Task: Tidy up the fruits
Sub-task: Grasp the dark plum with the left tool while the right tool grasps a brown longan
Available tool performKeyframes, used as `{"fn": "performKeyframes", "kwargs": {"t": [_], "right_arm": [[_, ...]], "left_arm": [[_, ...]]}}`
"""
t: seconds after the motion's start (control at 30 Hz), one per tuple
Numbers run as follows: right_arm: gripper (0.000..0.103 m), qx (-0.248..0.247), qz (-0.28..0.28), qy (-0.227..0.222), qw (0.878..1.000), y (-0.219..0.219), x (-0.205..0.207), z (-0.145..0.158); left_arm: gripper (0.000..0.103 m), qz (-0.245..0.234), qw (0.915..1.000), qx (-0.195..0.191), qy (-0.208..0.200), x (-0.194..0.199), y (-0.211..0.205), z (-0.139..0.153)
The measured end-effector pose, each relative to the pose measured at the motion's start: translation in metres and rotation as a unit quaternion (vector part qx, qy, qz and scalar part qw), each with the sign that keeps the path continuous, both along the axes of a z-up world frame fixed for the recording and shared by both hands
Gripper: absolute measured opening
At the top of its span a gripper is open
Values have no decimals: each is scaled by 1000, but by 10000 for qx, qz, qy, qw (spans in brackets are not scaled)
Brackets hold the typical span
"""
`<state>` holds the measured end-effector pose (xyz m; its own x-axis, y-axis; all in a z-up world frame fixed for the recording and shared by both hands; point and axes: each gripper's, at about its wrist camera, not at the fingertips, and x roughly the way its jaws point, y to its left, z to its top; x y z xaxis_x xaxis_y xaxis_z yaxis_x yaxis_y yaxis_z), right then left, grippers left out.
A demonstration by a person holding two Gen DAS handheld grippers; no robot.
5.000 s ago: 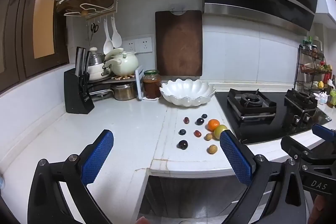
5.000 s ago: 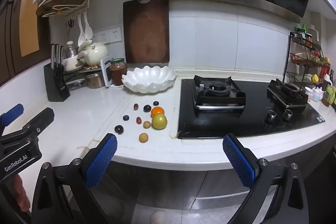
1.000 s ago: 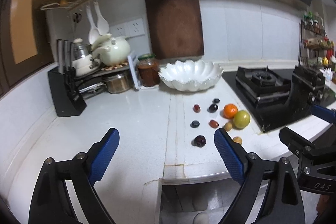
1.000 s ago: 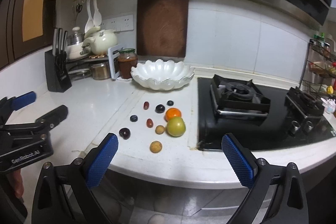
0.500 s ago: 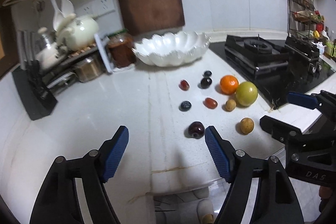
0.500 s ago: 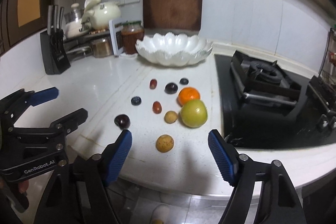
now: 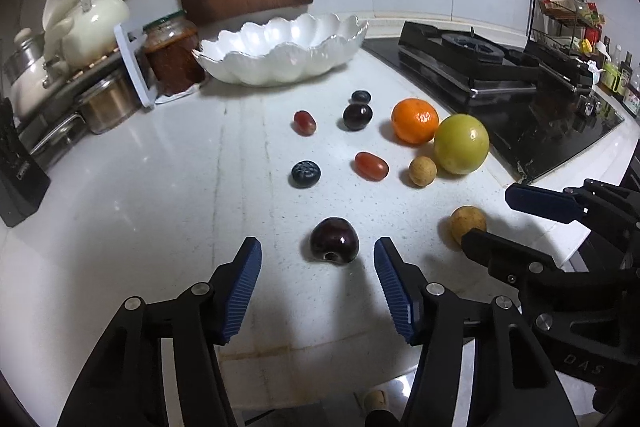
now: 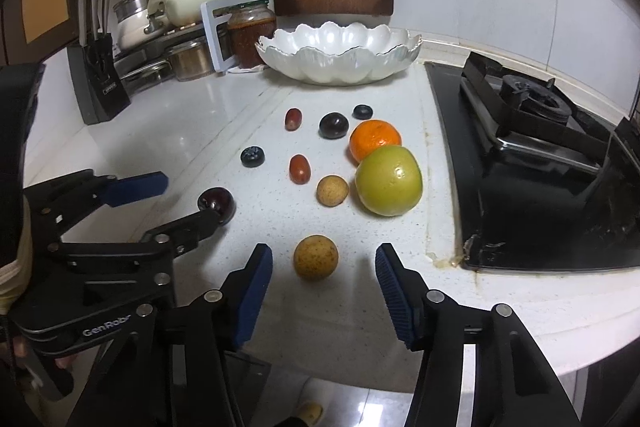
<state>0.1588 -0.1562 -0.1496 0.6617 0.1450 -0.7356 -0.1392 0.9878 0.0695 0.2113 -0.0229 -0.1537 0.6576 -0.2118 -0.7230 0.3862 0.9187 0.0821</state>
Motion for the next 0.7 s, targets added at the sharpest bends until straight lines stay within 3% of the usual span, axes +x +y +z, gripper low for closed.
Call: {"fn": "performKeyframes", "kwargs": {"t": [0.13,0.47,0.7], "right_arm": [[47,84,31,54,9999,0,5,-4],[31,161,125,229,9995,0,12,-15],[28,210,137,223,9994,-1,13,-16]], "left_arm": [[54,-45,9999,-46,98,8,-4,-5],[30,-43,9995,-3,310,16,-10,-14],[29,54,9994,2,333,16,-13,-14]]}}
